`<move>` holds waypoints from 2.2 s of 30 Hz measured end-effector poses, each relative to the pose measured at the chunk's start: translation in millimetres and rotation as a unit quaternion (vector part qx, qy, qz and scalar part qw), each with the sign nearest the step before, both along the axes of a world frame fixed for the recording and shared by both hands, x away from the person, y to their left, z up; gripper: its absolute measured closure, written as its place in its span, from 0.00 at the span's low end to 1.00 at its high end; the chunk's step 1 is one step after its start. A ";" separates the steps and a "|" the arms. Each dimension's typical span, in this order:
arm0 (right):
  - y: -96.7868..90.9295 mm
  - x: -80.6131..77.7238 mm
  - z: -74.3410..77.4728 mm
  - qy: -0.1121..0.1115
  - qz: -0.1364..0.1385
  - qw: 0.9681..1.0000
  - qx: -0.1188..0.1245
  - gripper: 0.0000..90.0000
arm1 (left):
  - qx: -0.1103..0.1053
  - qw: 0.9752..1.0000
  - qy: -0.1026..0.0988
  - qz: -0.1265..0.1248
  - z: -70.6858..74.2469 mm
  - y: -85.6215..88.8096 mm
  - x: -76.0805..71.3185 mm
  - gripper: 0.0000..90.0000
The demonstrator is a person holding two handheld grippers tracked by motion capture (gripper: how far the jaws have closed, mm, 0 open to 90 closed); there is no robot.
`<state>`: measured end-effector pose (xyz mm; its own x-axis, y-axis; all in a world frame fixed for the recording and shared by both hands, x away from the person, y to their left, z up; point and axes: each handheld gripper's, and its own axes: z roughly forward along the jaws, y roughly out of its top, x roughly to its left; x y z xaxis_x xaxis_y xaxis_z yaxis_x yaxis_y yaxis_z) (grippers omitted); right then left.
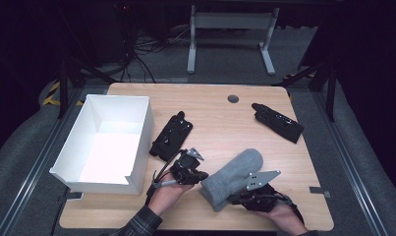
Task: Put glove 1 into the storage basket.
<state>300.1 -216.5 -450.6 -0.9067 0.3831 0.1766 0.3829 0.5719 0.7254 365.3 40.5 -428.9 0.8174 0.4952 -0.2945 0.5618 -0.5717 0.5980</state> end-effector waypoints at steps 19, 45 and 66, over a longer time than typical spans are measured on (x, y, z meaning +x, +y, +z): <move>-16.7 -6.2 2.0 -0.003 -0.007 1.000 -0.011 0.83 | -0.009 1.000 -0.025 -0.014 9.4 -3.0 -2.6 0.73; -110.2 21.3 -8.9 -0.063 -0.221 0.971 -0.064 0.29 | -0.003 0.997 -0.041 -0.066 -4.8 -81.5 29.8 0.15; -114.5 31.4 -15.0 -0.079 -0.261 0.960 -0.066 0.22 | -0.045 0.989 0.063 -0.129 -28.1 -75.0 46.7 0.68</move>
<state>331.5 -331.0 -465.6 -0.5968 0.8019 -0.0287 0.5339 0.4235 0.7319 412.0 -34.5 -457.0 0.8670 0.2430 -0.4350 0.4778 -0.6529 0.5877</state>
